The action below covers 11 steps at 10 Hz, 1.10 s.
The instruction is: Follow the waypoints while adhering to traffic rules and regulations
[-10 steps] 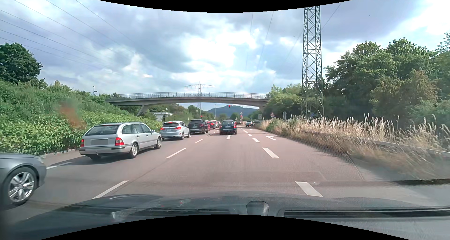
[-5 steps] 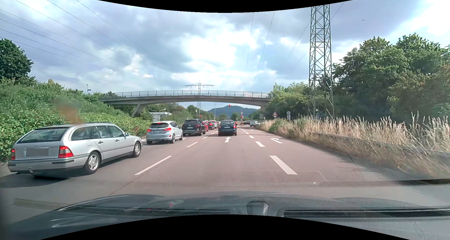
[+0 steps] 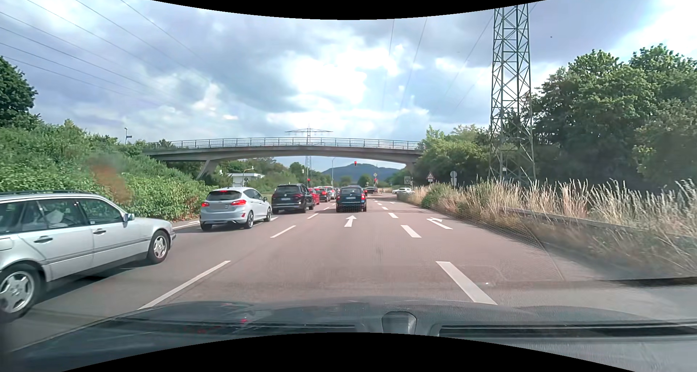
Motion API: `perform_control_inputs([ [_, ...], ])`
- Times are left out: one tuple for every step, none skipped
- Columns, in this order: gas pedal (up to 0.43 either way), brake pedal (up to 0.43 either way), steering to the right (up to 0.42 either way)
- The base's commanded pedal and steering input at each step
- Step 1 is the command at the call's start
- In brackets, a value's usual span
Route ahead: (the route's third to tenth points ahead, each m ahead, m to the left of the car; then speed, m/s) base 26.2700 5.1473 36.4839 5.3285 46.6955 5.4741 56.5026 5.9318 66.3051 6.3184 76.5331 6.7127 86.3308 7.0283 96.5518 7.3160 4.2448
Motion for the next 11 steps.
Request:
perform_control_inputs([
  [0.0,0.085,-0.005],
  [0.0,0.073,-0.006],
  [0.0,0.043,-0.006],
  [0.0,0.0,-0.006],
  [0.0,0.0,-0.007],
  [0.0,0.0,-0.01],
  [0.0,0.0,-0.016],
  [0.0,0.0,-0.018],
  [0.0,0.0,-0.015],
  [0.0,0.0,-0.013],
  [0.0,0.0,-0.012],
])
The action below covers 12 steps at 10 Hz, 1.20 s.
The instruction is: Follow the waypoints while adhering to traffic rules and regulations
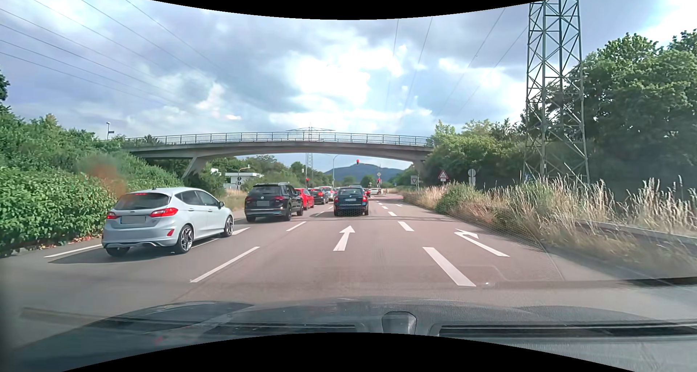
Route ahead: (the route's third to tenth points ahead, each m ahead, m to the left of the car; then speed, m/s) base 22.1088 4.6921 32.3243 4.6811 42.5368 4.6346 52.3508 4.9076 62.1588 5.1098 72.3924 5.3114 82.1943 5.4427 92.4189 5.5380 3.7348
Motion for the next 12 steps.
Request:
perform_control_inputs([
  [0.0,0.0,-0.012],
  [0.0,0.0,-0.012],
  [0.0,0.0,-0.012],
  [0.0,0.0,-0.012],
  [0.0,0.0,-0.01],
  [0.0,0.0,-0.009],
  [0.0,0.0,-0.008],
  [0.0,0.0,-0.004],
  [0.0,0.0,0.0],
  [0.0,0.0,0.0],
  [0.0,0.0,0.0],
  [0.0,0.0,0.0],
])
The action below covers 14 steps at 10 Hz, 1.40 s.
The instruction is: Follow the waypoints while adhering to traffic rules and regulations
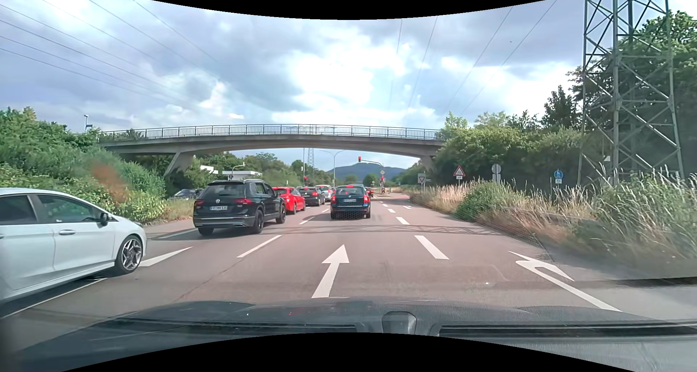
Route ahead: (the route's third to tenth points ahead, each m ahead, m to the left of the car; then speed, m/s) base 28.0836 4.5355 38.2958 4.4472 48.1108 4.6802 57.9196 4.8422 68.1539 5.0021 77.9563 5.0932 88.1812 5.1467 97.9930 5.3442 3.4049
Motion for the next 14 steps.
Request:
perform_control_inputs([
  [0.02,0.0,-0.002],
  [0.02,0.0,-0.002],
  [0.028,0.0,-0.002],
  [0.028,0.0,-0.002],
  [0.028,0.0,-0.003],
  [0.02,0.0,-0.002],
  [0.0,0.0,-0.001],
  [0.0,0.0,0.001],
  [0.0,0.0,0.003],
  [0.0,0.0,0.002],
  [0.0,0.0,0.003],
  [0.0,0.0,0.002],
  [0.0,0.018,0.002],
  [0.0,0.055,0.001],
])
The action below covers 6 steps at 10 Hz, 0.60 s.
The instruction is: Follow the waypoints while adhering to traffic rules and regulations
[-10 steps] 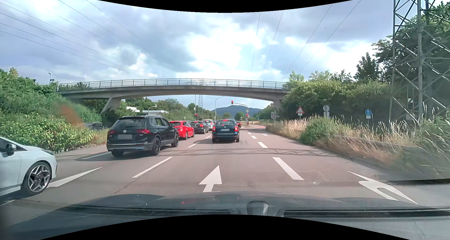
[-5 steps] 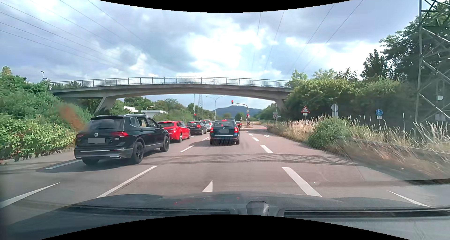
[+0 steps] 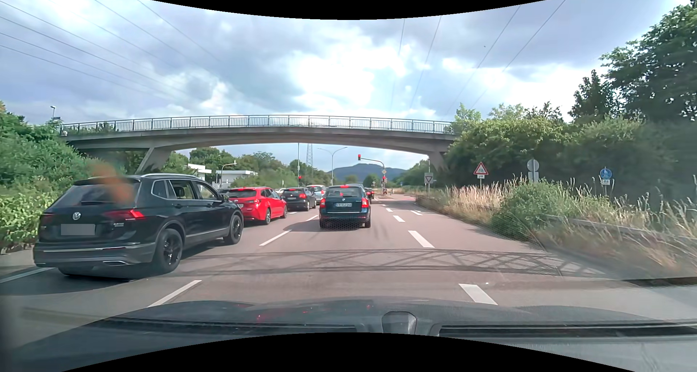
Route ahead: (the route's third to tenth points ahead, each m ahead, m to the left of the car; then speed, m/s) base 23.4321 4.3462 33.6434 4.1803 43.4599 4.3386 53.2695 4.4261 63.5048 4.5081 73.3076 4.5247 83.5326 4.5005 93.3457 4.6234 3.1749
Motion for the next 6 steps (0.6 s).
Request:
perform_control_inputs([
  [0.0,0.073,0.001],
  [0.0,0.079,0.0],
  [0.0,0.098,-0.002],
  [0.0,0.11,-0.004],
  [0.0,0.116,-0.004],
  [0.0,0.128,-0.004],
])
